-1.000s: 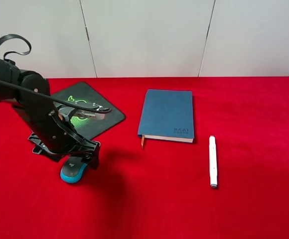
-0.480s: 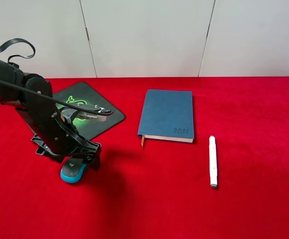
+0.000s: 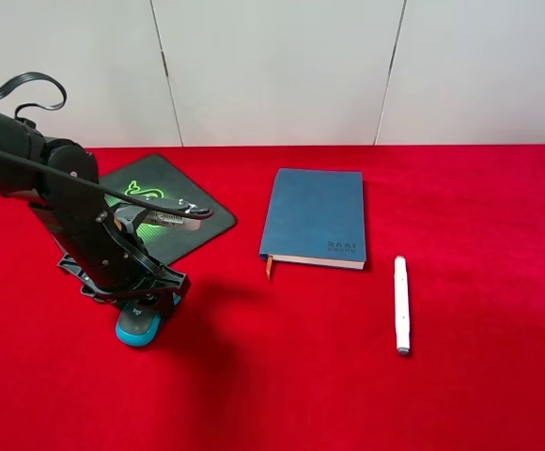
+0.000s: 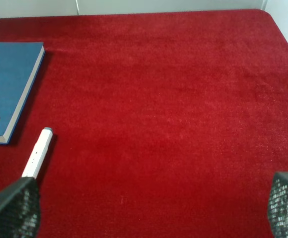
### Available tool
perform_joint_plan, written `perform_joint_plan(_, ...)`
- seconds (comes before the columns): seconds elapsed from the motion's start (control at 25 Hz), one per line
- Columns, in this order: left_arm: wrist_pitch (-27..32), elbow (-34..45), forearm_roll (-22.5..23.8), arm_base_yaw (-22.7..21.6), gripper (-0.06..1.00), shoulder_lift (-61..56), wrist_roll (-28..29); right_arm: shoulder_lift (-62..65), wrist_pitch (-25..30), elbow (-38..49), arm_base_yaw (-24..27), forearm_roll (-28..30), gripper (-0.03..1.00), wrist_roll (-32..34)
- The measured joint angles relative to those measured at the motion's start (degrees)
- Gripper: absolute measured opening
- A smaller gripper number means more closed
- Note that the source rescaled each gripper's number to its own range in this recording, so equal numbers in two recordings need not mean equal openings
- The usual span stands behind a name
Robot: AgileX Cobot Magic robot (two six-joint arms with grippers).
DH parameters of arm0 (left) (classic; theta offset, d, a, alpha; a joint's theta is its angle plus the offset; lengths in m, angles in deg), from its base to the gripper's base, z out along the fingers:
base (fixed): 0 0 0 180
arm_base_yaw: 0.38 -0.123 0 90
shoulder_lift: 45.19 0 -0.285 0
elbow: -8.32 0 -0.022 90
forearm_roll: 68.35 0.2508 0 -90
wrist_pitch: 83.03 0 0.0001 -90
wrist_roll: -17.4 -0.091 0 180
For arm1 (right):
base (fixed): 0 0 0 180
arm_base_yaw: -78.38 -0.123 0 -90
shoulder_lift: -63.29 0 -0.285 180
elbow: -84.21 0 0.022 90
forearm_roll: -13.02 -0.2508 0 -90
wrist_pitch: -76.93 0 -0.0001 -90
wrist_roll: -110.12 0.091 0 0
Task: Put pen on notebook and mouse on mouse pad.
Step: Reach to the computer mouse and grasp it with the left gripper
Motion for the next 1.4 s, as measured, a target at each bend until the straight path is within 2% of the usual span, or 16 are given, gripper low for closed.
perform_joint_plan(0.48,1.25,0.0,-0.11,0.0,0.0,-0.6,-0.05,0.0,0.0,0.0,0.0,0.0,1.0,0.0)
perform_joint_plan(0.88,4.71,0.0,0.01,0.0,0.0,-8.53,1.91,0.03,0.0,0.0,0.0,0.0,1.0,0.0)
perform_joint_plan(1.2,15.04,-3.98,7.43,0.0,0.0,-9.61,3.98,0.03,0.0,0.0,0.0,0.0,1.0,0.0)
perform_joint_plan(1.4,18.5,-7.93,13.37,-0.37,0.0,-9.61,4.8,0.03,0.0,0.0,0.0,0.0,1.0,0.0)
